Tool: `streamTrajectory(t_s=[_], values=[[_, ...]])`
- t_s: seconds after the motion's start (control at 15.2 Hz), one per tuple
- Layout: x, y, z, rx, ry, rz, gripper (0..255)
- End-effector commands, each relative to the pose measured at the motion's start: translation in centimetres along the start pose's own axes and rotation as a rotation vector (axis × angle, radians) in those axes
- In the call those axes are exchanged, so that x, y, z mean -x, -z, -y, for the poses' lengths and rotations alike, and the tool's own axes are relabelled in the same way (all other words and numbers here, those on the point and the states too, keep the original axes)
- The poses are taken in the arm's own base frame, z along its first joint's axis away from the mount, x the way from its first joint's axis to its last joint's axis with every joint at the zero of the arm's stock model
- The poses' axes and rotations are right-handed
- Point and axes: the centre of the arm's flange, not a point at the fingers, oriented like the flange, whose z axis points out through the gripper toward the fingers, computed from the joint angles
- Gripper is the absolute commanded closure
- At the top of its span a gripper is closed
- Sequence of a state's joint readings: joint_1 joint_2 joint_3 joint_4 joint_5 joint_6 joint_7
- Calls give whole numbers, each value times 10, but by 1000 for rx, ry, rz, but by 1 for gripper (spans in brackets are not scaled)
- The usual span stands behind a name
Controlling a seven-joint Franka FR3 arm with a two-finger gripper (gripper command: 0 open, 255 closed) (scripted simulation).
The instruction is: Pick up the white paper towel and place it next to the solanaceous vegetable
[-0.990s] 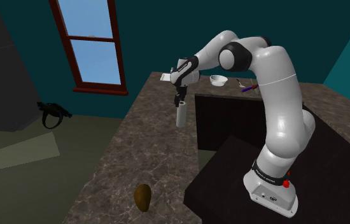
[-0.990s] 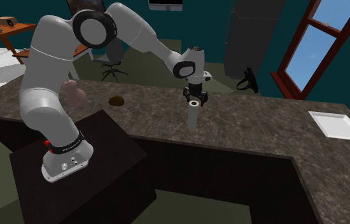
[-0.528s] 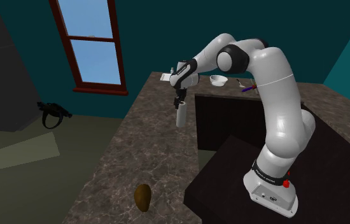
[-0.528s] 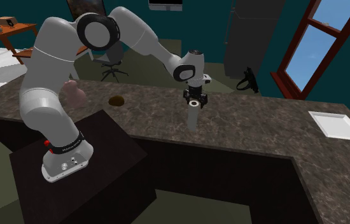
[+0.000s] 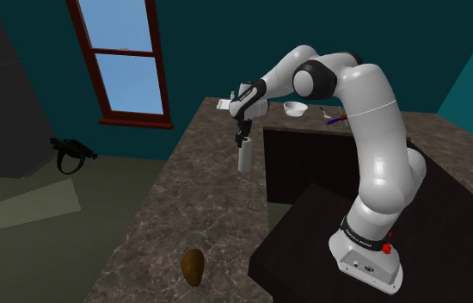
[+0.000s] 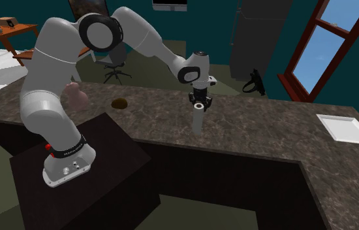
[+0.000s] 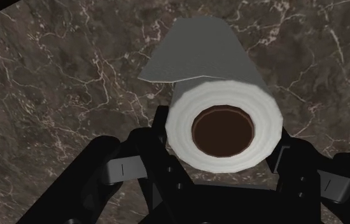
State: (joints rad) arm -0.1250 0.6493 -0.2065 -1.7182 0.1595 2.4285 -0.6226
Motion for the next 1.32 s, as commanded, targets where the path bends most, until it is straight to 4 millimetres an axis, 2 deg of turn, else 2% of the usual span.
streamTrajectory(t_s=[0.0,0.26,1.25], values=[[1,-1,-1,1,-1,2,255],[1,-1,-1,1,-1,2,255],[-3,78,-5,1,-1,2,255]])
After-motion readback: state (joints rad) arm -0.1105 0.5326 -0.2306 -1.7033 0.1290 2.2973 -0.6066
